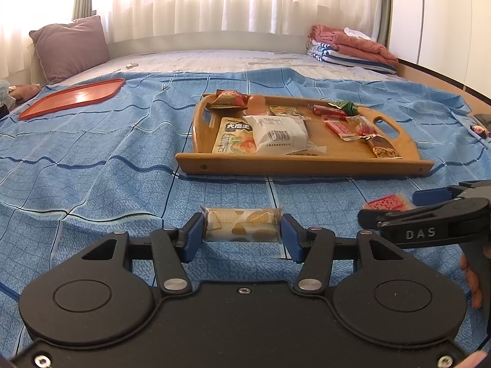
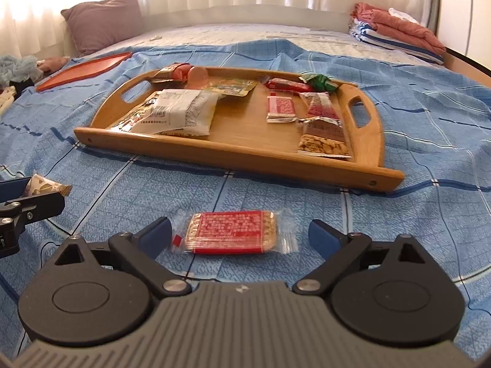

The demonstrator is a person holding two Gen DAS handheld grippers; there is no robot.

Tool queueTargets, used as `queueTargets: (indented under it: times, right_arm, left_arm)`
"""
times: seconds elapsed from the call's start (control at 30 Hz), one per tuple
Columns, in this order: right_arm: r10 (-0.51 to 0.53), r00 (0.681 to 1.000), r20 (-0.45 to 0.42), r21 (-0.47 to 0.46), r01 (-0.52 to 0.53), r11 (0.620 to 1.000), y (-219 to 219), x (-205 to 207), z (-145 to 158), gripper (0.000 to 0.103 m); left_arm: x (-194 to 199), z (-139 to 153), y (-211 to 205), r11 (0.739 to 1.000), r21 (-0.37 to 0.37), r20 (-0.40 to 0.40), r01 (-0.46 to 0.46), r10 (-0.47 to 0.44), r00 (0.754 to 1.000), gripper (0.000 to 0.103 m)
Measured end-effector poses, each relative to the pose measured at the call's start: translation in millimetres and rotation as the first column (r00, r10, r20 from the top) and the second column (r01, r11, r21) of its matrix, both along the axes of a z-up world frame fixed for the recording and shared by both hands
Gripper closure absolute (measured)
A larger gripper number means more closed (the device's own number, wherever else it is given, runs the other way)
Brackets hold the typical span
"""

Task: Organize snacks
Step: 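Grasp the red biscuit packet with the right tool while the left tool holds the wafer, then carry the wafer with the left tool while the right tool carries the biscuit down onto the tray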

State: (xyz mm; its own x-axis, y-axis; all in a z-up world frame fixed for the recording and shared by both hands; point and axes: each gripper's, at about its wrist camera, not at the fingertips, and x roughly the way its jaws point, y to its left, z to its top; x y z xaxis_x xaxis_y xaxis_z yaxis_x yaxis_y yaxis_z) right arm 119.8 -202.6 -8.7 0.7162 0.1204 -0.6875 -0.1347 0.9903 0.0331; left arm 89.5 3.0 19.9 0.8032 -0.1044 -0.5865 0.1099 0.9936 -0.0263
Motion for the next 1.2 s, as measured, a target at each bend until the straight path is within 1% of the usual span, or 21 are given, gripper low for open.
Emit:
queueTargets:
  times: [0.07,0.13,0.2,0.23,0.3,0.37,0.47,0.73,0.93,1.2]
  right_arm:
    - [0.004,1.000,-0.003,-0.010,-0.005,1.000,2.9,2.4,-1.4,0.005]
    - [0.017,1.000,-0.001,-0.010,-0.017,1.000,5.0,2.4,-1.2,0.010]
    - [0.031,1.000,0.001,-0.020,-0.031,0.999,8.3,1.7,-0.1,0.019]
    - [0.035,0.999,0.003,-0.019,-0.035,0.999,9.4,1.0,1.0,0.022]
    - [0.035,0.999,0.013,-0.012,-0.034,0.999,10.7,-0.8,3.7,0.033]
    - [0.031,0.999,0.026,-0.004,-0.031,1.000,11.1,-2.1,7.4,0.035]
    - [0.020,0.999,0.037,0.034,-0.022,0.999,8.4,-1.5,14.2,0.036]
    - [-0.026,0.997,0.071,0.129,0.016,0.991,-6.2,-0.3,35.2,0.037]
    - [-0.054,0.989,0.138,0.133,0.036,0.990,-15.6,4.2,55.8,0.037]
    - [-0.102,0.977,0.189,0.127,0.078,0.989,-32.9,22.0,72.7,0.037]
  left_arm:
    - [1.2,0.2,-0.1,1.000,-0.002,0.000,0.004,-0.004,1.000,0.051]
    - [2.2,0.7,-0.8,1.000,-0.004,0.003,0.009,-0.009,1.000,0.051]
    - [3.4,1.7,-2.2,1.000,-0.005,0.006,0.014,-0.014,1.000,0.051]
    - [4.0,2.3,-3.0,1.000,-0.007,0.007,0.017,-0.017,1.000,0.052]
    - [5.6,4.0,-5.1,1.000,-0.012,0.010,0.027,-0.027,1.000,0.052]
    - [6.8,6.4,-7.5,0.999,-0.009,0.018,0.036,-0.036,0.999,0.052]
    - [9.7,11.0,-10.6,0.999,-0.009,0.032,0.044,-0.044,0.999,0.052]
    - [26.2,27.6,-15.8,0.997,-0.015,0.071,0.069,-0.068,0.995,0.053]
    - [47.4,43.5,-22.0,0.995,-0.030,0.123,0.100,-0.096,0.988,0.053]
    - [83.5,63.2,-25.3,0.988,-0.085,0.140,0.128,-0.116,0.983,0.053]
